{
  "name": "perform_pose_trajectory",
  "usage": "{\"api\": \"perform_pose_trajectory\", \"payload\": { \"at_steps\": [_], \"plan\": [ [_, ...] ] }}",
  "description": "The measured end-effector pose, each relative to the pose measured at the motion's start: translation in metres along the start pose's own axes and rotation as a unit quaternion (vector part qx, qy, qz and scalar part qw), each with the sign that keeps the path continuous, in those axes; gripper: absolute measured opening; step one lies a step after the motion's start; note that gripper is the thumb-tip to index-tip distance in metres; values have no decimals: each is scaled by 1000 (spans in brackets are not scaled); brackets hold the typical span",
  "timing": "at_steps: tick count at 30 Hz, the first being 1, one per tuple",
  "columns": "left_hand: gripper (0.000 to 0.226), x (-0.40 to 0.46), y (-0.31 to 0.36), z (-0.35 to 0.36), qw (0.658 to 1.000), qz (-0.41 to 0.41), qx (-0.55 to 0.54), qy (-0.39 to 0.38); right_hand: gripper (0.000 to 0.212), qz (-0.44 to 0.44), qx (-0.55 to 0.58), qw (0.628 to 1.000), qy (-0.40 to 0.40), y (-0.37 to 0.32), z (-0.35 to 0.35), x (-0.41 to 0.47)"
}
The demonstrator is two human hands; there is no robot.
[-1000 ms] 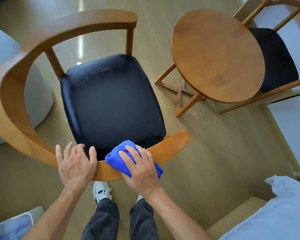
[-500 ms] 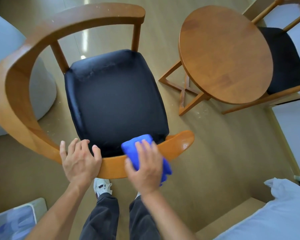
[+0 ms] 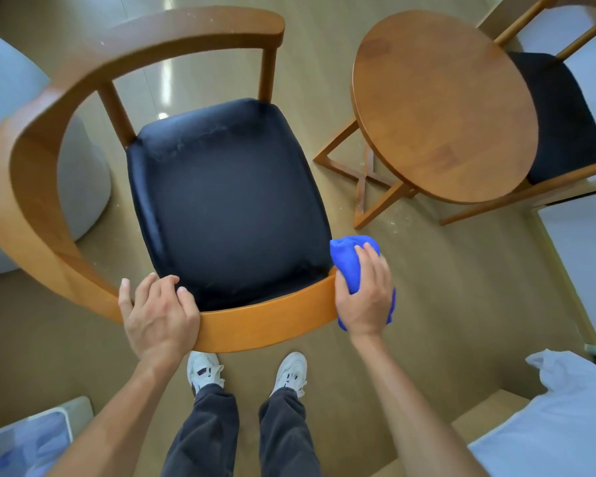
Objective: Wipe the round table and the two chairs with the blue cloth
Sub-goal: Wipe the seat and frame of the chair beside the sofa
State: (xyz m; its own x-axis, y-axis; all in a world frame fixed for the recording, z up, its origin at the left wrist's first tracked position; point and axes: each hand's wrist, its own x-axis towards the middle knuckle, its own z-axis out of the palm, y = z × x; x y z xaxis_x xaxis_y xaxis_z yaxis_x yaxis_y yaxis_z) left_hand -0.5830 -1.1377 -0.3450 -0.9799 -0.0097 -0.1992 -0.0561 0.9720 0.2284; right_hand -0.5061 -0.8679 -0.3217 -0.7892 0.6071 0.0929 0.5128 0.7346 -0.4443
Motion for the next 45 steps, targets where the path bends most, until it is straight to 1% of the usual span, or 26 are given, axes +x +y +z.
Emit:
{"api": "perform_pose_trajectory", "payload": {
  "at_steps": [2, 5, 6, 8, 10, 12, 13, 14, 16, 17, 18, 20, 21, 23, 25, 27, 29, 31, 33, 35, 36, 38, 39, 41, 43, 45],
  "plan": [
    [47, 0, 0, -1, 1000, -3, -9, -7, 49, -15, -10, 1000, -9, -35, 15, -33],
    [50, 0, -1, -6, 999, 8, -31, -21, 54, 5, 40, 996, -75, -99, 32, -92],
    [50, 0, -1, -10, 998, 4, -64, -20, 57, 20, 52, 993, -100, -120, 36, -105],
    [51, 1, 0, -22, 986, -14, -168, -4, 63, 48, 83, 982, -163, -152, 42, -121],
    [54, -9, 7, -35, 968, -11, -251, 14, 56, 86, 177, 950, -242, -164, 40, -120],
    [60, -31, 21, -41, 962, 31, -273, 8, 47, 134, 304, 895, -297, -156, 27, -108],
    [64, -45, 29, -40, 964, 56, -260, -2, 45, 126, 330, 887, -296, -145, 19, -100],
    [66, -57, 37, -36, 969, 76, -236, -11, 45, 107, 325, 899, -273, -134, 11, -89],
    [68, -72, 53, -26, 981, 100, -164, -17, 43, 48, 241, 950, -193, -101, 6, -63],
    [66, -75, 61, -20, 986, 105, -130, -13, 40, 33, 193, 966, -169, -86, 8, -49],
    [61, -75, 67, -15, 989, 106, -105, -1, 36, 19, 151, 974, -168, -74, 11, -35],
    [52, -75, 75, -7, 990, 123, -70, 21, 31, 5, 93, 974, -204, -64, 24, -19],
    [48, -75, 76, -3, 987, 147, -52, 29, 31, -2, 63, 977, -202, -62, 31, -17],
    [39, -72, 71, 3, 978, 204, -28, 45, 37, -41, -9, 988, -150, -62, 42, -20],
    [34, -65, 62, 5, 963, 261, -33, 65, 40, -67, -67, 986, -137, -63, 44, -21],
    [30, -54, 46, 1, 942, 325, -44, 69, 41, -83, -95, 983, -135, -59, 46, -22],
    [28, -36, 14, -11, 929, 364, -30, 63, 42, -86, -106, 981, -135, -56, 48, -23],
    [28, 0, -36, -31, 929, 363, 5, 78, 43, -93, -107, 982, -127, -55, 51, -23],
    [27, 45, -83, -62, 924, 362, 74, 103, 44, -91, -105, 984, -113, -57, 53, -24],
    [29, 82, -106, -85, 913, 373, 129, 104, 44, -88, -112, 984, -107, -57, 54, -22],
    [29, 90, -106, -90, 917, 362, 136, 101, 44, -85, -116, 983, -110, -58, 54, -22],
    [26, 81, -93, -86, 934, 322, 112, 107, 44, -88, -125, 982, -113, -58, 54, -24],
    [25, 66, -83, -77, 939, 317, 87, 104, 45, -94, -129, 981, -110, -58, 54, -24],
    [23, 22, -57, -52, 943, 324, 18, 80, 47, -101, -135, 980, -106, -59, 55, -25],
    [21, -13, -28, -33, 948, 308, -63, 52, 48, -109, -141, 980, -83, -61, 55, -27],
    [19, -25, -11, -24, 950, 299, -89, 36, 46, -130, -138, 980, -57, -72, 57, -31]
  ]
}}
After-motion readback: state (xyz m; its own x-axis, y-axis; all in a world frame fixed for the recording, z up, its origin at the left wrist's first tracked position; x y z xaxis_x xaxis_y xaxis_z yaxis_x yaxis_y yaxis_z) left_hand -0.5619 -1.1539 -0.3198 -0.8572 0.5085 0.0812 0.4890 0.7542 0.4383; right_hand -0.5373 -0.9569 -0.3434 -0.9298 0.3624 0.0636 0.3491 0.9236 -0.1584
